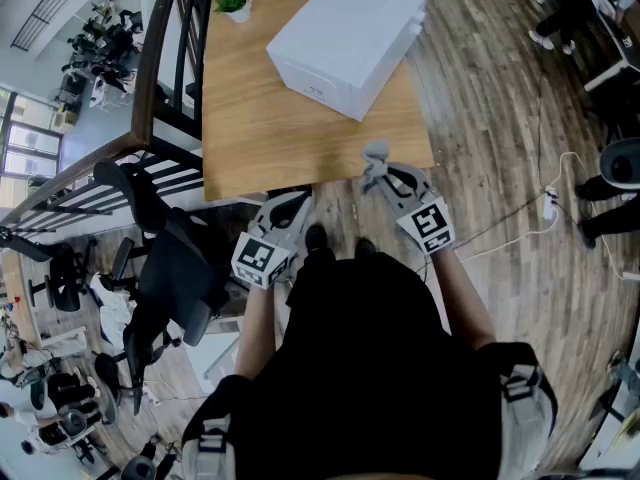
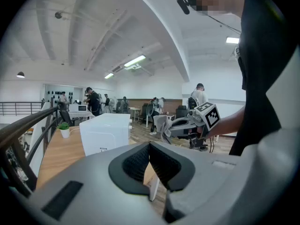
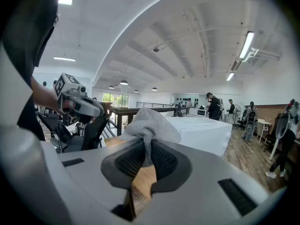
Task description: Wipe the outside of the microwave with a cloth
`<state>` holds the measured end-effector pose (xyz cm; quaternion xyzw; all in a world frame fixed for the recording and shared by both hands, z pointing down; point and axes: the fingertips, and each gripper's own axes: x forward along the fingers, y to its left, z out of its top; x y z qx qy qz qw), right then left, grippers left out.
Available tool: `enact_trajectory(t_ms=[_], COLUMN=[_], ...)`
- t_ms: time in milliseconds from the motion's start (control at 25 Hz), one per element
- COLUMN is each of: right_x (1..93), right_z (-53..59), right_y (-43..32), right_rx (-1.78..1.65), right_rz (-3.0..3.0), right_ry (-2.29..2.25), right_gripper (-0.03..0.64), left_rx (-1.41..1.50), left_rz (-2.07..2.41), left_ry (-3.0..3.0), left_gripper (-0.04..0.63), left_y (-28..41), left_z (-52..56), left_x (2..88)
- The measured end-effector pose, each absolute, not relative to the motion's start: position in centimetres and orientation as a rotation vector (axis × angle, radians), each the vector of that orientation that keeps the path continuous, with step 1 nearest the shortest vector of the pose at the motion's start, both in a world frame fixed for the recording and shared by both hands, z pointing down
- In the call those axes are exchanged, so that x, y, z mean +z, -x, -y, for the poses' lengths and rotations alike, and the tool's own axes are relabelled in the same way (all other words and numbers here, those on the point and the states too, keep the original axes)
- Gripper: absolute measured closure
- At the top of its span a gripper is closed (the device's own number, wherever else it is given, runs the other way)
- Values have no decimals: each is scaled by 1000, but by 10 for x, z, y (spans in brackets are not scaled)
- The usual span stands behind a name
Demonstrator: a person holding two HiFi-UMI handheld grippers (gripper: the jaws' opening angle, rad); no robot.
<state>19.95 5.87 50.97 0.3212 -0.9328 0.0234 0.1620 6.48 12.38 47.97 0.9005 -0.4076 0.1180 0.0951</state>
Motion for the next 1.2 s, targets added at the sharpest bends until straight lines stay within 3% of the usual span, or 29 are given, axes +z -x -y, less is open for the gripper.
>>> enact_trajectory(t_ms=[720, 1200], right_x=[516, 531], right_z=[-63, -27], right_y=[-205, -176], right_rx=[116, 196], right_rz=[2681, 2708], right_ry=[-951, -1017], right_gripper=[580, 580], left_rx=[338, 304], left_rz=[1246, 1244], left_ry=[-2657, -2615], left_gripper=[594, 594], left_y=[-69, -33], left_z=[-140, -118], left_x=[478, 490])
